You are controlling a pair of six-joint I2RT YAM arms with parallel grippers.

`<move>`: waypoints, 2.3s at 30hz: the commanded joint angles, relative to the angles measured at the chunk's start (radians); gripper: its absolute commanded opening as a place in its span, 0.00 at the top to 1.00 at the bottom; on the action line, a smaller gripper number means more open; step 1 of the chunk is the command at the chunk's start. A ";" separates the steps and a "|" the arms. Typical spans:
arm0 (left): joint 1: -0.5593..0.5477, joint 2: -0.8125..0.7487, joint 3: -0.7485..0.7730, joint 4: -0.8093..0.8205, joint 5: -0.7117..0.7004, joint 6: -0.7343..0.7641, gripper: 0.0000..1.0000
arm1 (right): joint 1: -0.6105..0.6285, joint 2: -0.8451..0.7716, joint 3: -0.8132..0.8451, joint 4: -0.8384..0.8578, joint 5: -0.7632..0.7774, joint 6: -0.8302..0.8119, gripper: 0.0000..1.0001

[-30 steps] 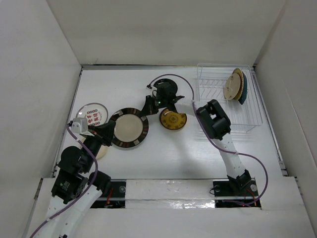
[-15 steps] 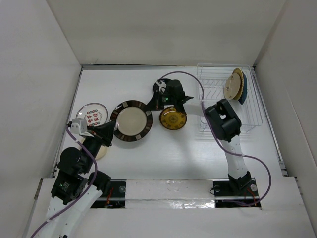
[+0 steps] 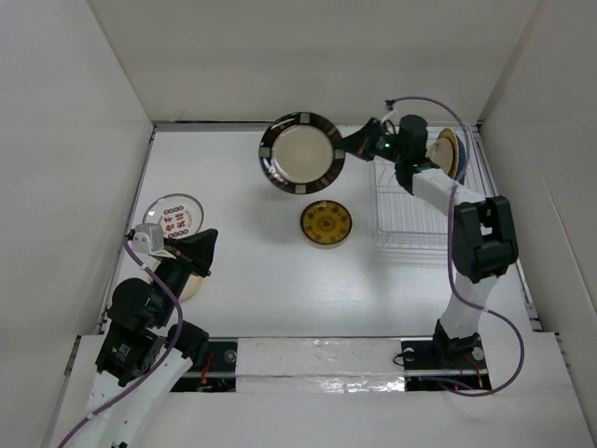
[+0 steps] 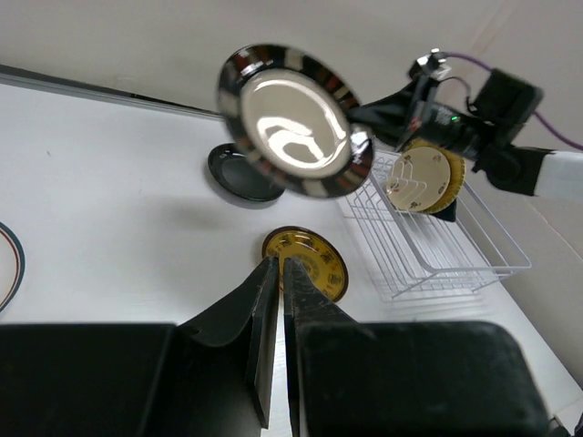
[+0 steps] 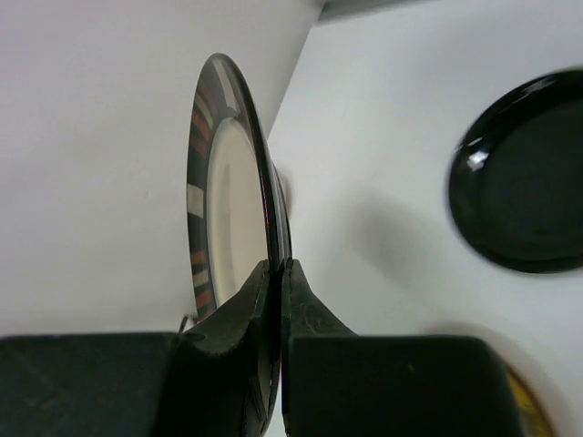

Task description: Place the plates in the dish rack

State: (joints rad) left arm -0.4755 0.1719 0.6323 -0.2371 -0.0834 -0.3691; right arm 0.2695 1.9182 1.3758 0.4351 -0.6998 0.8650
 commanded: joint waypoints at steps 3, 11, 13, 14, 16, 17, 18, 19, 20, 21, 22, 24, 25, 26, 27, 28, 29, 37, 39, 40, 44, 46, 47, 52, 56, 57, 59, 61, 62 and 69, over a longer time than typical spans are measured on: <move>0.003 -0.005 0.015 0.041 0.022 0.002 0.96 | -0.218 -0.226 -0.004 0.073 0.104 0.028 1.00; 0.003 -0.008 0.014 0.047 0.048 0.006 0.96 | -0.403 -0.396 0.014 -0.176 0.316 -0.132 1.00; 0.003 -0.011 0.012 0.048 0.054 0.007 0.96 | -0.421 -0.427 0.041 -0.281 0.446 -0.220 1.00; 0.003 -0.012 0.010 0.048 0.056 0.007 0.96 | -0.421 -0.453 0.052 -0.317 0.495 -0.257 1.00; 0.003 -0.015 0.012 0.051 0.062 0.009 0.96 | -0.421 -0.473 0.081 -0.389 0.624 -0.342 1.00; 0.003 -0.017 0.012 0.053 0.065 0.010 0.96 | -0.421 -0.484 0.094 -0.412 0.657 -0.363 1.00; 0.003 -0.018 0.012 0.055 0.068 0.012 0.96 | -0.421 -0.489 0.104 -0.427 0.680 -0.400 1.00; 0.003 -0.018 0.012 0.053 0.073 0.012 0.96 | -0.421 -0.492 0.117 -0.470 0.739 -0.420 1.00; 0.003 -0.020 0.012 0.053 0.074 0.013 0.96 | -0.421 -0.495 0.141 -0.486 0.764 -0.438 1.00; 0.003 -0.023 0.012 0.053 0.074 0.013 0.96 | -0.421 -0.495 0.155 -0.501 0.781 -0.472 1.00; 0.003 -0.026 0.012 0.053 0.076 0.013 0.95 | -0.421 -0.495 0.170 -0.533 0.815 -0.492 1.00; 0.003 -0.038 0.010 0.055 0.076 0.013 0.96 | -0.409 -0.496 0.204 -0.558 0.879 -0.567 1.00; 0.003 -0.041 0.010 0.055 0.077 0.013 0.95 | -0.409 -0.495 0.213 -0.579 0.929 -0.590 1.00; 0.003 -0.048 0.010 0.055 0.077 0.013 0.95 | -0.398 -0.493 0.223 -0.590 0.951 -0.616 1.00; 0.003 -0.051 0.010 0.055 0.077 0.013 0.95 | -0.386 -0.490 0.236 -0.596 0.980 -0.662 1.00; 0.003 -0.052 0.010 0.055 0.077 0.013 0.95 | -0.386 -0.484 0.244 -0.605 1.023 -0.685 1.00; 0.003 -0.052 0.010 0.055 0.077 0.013 0.96 | -0.365 -0.481 0.247 -0.604 1.037 -0.713 1.00; 0.003 -0.063 0.010 0.056 0.077 0.015 0.95 | -0.254 -0.420 0.292 -0.547 1.171 -0.995 1.00; 0.003 -0.066 0.010 0.055 0.077 0.013 0.95 | -0.225 -0.385 0.305 -0.547 1.215 -1.069 1.00; 0.003 -0.066 0.010 0.055 0.077 0.015 0.95 | -0.204 -0.377 0.304 -0.539 1.233 -1.084 1.00; -0.008 -0.064 0.010 0.055 0.077 0.015 0.95 | -0.167 -0.349 0.281 -0.515 1.278 -1.156 1.00; -0.008 -0.061 0.010 0.053 0.076 0.015 0.95 | -0.167 -0.346 0.266 -0.495 1.289 -1.182 1.00; -0.008 -0.061 0.010 0.053 0.076 0.015 0.95 | -0.167 -0.343 0.261 -0.495 1.289 -1.183 1.00; -0.008 -0.060 0.010 0.053 0.076 0.015 0.95 | -0.158 -0.326 0.279 -0.492 1.319 -1.198 1.00; -0.008 -0.057 0.010 0.053 0.076 0.013 0.95 | -0.148 -0.314 0.315 -0.495 1.347 -1.213 1.00; -0.008 -0.057 0.010 0.053 0.076 0.013 0.95 | -0.148 -0.312 0.318 -0.496 1.349 -1.215 1.00; -0.008 -0.057 0.010 0.053 0.076 0.013 0.95 | -0.148 -0.303 0.312 -0.498 1.352 -1.218 1.00; -0.008 -0.057 0.010 0.053 0.076 0.013 0.95 | -0.148 -0.298 0.299 -0.495 1.346 -1.210 1.00; -0.008 -0.057 0.010 0.053 0.076 0.013 0.95 | -0.148 -0.297 0.281 -0.493 1.341 -1.204 1.00; -0.008 -0.057 0.010 0.053 0.074 0.013 0.95 | -0.148 -0.266 0.191 -0.472 1.306 -1.129 1.00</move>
State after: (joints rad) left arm -0.4767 0.1192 0.6323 -0.2291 -0.0185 -0.3676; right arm 0.1184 1.6676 1.5631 -0.2272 0.5930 -0.3016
